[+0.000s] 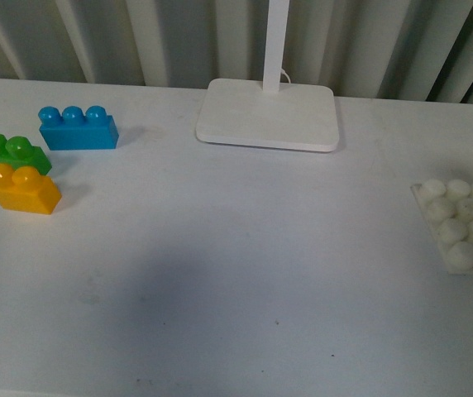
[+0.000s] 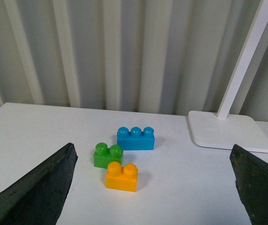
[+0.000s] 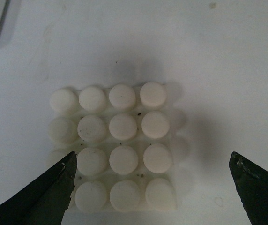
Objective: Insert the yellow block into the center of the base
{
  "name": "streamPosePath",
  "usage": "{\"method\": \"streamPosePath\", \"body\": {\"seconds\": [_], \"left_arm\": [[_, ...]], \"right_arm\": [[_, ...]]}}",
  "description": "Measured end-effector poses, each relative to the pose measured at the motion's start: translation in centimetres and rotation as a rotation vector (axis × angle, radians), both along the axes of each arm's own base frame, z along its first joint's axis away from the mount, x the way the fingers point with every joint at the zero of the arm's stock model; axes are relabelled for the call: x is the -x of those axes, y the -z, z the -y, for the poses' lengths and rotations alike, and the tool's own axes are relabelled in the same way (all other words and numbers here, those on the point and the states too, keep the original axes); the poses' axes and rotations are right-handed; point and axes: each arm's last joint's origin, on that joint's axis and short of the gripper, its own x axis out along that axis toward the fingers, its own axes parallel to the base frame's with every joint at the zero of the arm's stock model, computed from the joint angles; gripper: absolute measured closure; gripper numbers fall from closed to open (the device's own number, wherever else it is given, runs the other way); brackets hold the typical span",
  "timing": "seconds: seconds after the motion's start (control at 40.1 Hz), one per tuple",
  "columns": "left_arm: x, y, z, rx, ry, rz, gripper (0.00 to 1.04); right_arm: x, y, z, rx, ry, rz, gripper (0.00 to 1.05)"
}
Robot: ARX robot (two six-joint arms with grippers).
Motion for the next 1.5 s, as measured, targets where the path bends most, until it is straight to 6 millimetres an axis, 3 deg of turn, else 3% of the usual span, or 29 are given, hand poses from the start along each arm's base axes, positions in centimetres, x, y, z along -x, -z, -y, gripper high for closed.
{"method": "streamPosePath", "body": {"seconds": [0.399, 0.674, 0.974, 1.223, 1.498], "left_arm": [[0.0, 0.0, 0.0, 0.0, 0.0, 0.0, 0.06], [0.0, 0.0, 0.0, 0.0, 0.0, 0.0, 0.06], [0.0, 0.0, 0.0, 0.0, 0.0, 0.0, 0.06], [0.0, 0.0, 0.0, 0.0, 0.0, 0.0, 0.06], [0.0, 0.0, 0.0, 0.0, 0.0, 0.0, 0.06]], "right_arm": [[-3.8, 4.3, -0.9, -0.008, 0.007, -0.13, 0.09], [-4.0, 4.9, -1.4, -0.08, 0.029, -0.175, 0.09], [-4.3, 5.2, -3.3, -0.109, 0.054, -0.219, 0.09], [-4.5, 5.1, -7.0, -0.11, 0.009, -0.235, 0.09], [-5.2, 4.9, -14.9, -0.136, -0.121, -0.252, 0.09]]}}
